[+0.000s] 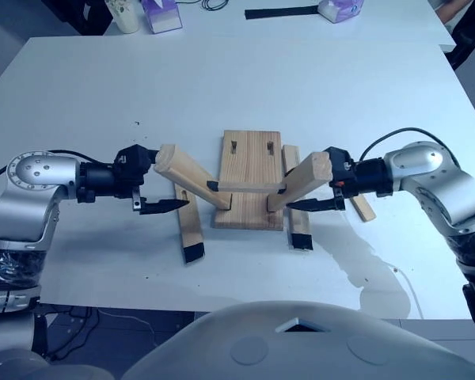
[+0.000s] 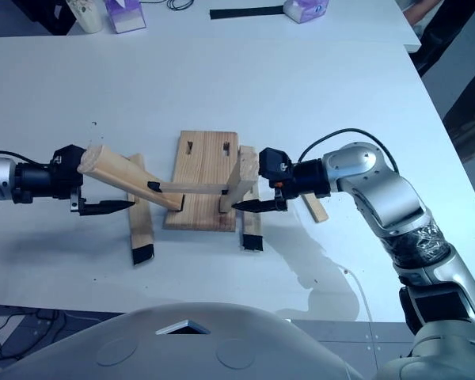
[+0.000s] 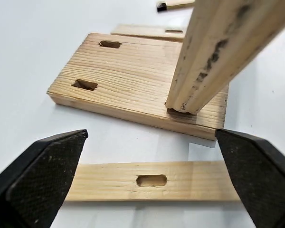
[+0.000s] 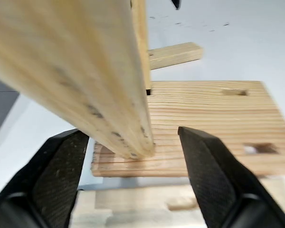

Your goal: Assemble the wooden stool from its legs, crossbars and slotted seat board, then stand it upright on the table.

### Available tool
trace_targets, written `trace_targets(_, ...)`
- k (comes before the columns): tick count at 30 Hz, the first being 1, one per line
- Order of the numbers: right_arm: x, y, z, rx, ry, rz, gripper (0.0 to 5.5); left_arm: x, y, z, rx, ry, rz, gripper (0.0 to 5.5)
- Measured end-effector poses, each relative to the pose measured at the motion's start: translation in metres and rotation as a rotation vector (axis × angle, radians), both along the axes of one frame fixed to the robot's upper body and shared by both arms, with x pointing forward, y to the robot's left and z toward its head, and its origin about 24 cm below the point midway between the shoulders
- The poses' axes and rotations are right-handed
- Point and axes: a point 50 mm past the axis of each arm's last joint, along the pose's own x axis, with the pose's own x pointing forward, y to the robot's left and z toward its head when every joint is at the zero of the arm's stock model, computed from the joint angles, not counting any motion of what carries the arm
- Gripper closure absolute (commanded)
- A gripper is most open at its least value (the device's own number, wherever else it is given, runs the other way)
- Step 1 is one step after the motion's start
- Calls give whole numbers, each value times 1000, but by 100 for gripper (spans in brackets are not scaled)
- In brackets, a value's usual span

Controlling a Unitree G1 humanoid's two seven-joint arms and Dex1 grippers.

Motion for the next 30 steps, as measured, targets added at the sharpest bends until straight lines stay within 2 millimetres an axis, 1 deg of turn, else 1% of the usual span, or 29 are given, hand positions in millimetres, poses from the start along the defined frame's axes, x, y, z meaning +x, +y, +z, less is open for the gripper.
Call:
trace_targets(2,-10,-19,-2,-49,-25,-121,211,-9,3,-2,-38,-13,101,52)
trace_targets(3,-19,-25,-4,-62,-32,-167,211,-16,2,-4,-48,-10,130,52)
trace_targets(4,-26,-28,-6,-65,-30,-194,211,-22,0,-6,-55,2,141,52)
trace_targets(5,-40,-30,-9,-62,-23,-238,211,-34,-5,-11,-67,19,148,52)
trace_targets(7,-60,-28,-11,-44,-6,-297,211,-51,-15,-18,-84,51,152,52)
trace_targets(9,-74,-19,-14,-10,16,-329,211,-60,-24,-23,-104,64,163,52)
trace_targets(10,-77,-15,-14,6,17,-334,211,-61,-27,-25,-115,63,168,52)
trace_targets(12,-78,-10,-14,33,3,-390,211,-61,-33,-27,-142,50,207,52)
trace_targets(14,-75,-15,-17,42,-30,-557,211,-61,-35,-29,-189,29,305,52)
trace_targets(16,-73,-21,-21,55,-67,-761,211,-62,-31,-31,-259,2,451,52)
trace_targets(17,-72,-22,-21,69,-89,-846,192,-63,-28,-30,-290,-28,533,52)
trace_targets(19,-76,-22,-23,78,-139,-1008,167,-69,-21,-32,-341,-94,753,52)
trace_targets(21,-79,-15,-26,128,-140,-1135,131,-75,-23,-35,-350,-139,894,83)
trace_targets(23,-78,-7,-26,184,-138,-1190,102,-76,-30,-36,-372,-162,933,113)
trace_targets(25,-72,-2,-20,234,-188,-1276,102,-72,-37,-33,-365,-219,969,113)
trace_targets(26,-69,2,-15,288,-210,-1309,102,-66,-41,-30,-349,-273,981,113)
trace_targets(28,-66,8,-7,354,-232,-1340,102,-58,-46,-21,-345,-366,989,113)
trace_targets(30,-67,10,-2,376,-256,-1361,102,-54,-49,-13,-339,-438,998,113)
